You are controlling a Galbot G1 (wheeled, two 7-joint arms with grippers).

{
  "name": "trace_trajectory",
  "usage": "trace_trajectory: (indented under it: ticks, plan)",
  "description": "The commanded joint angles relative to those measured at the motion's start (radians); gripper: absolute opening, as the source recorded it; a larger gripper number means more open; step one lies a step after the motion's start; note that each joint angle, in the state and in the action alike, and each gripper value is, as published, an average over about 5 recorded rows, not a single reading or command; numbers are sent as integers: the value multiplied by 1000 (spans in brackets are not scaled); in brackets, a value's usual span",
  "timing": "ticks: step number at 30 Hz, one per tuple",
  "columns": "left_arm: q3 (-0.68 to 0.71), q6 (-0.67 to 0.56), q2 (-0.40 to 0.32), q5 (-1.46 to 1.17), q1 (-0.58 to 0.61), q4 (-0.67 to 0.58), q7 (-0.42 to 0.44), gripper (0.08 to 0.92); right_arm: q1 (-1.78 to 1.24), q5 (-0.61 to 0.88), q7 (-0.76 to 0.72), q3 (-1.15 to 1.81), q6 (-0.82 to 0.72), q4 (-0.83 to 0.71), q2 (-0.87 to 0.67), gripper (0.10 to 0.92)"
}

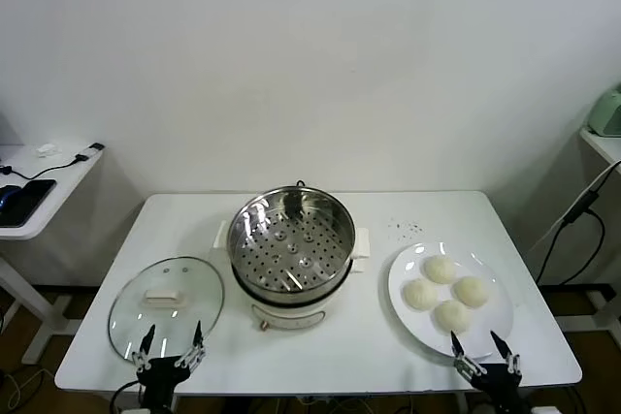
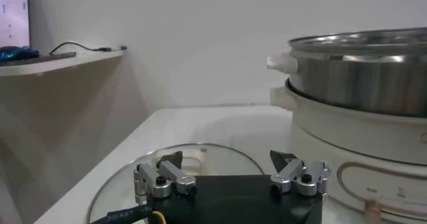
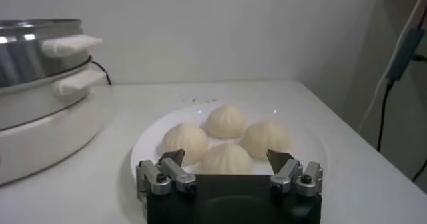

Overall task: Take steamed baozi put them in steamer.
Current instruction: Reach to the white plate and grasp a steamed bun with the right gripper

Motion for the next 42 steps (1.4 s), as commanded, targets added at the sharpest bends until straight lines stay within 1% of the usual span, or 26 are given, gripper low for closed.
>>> trace_trajectory:
  ticks: [1, 4, 8, 10, 12, 16, 20, 22, 24, 27, 30, 34, 38, 42]
  plan:
    - [2, 6, 2, 1, -2, -5, 0, 823, 139, -3, 38, 17, -111, 15, -43, 823]
    - [6, 9, 5, 1, -5, -5, 0, 823, 311, 28, 31, -2, -216, -16, -132, 823]
    - [16, 20, 6, 2, -8, -19, 1, 823, 605, 15, -20, -116, -356, -126, -295, 823]
    - [22, 24, 4, 3, -9, -27, 2, 823, 738, -15, -94, -222, -399, -188, -391, 823]
    - [25, 26, 3, 4, -12, -32, 2, 823, 882, -47, -213, -369, -408, -256, -496, 823]
    - [27, 28, 1, 6, -14, -37, 1, 823, 1180, -138, -546, -716, -296, -410, -662, 823]
    - [26, 27, 1, 8, -10, -46, 2, 823, 1414, -231, -933, -1013, -114, -533, -752, 823]
    - [23, 26, 1, 8, -8, -47, 2, 823, 1599, -273, -1101, -1205, -6, -595, -767, 823]
    - [20, 24, 0, 7, -6, -45, 1, 823, 1798, -312, -1230, -1408, 74, -652, -760, 823]
    - [19, 21, -2, 7, -4, -41, 0, 823, 2053, -341, -1344, -1697, 134, -718, -705, 823]
    - [19, 21, -6, 7, -4, -39, 0, 823, 2213, -341, -1378, -1920, 135, -771, -622, 823]
    - [15, 19, -9, 6, -4, -37, 0, 823, 2274, -314, -1327, -2062, 76, -832, -514, 823]
    - [8, 17, -9, 2, -9, -27, 0, 823, 2240, -243, -1243, -2094, -14, -868, -439, 823]
    - [7, 15, -8, 4, -17, -13, 1, 823, 2168, -172, -1189, -2063, -96, -868, -386, 823]
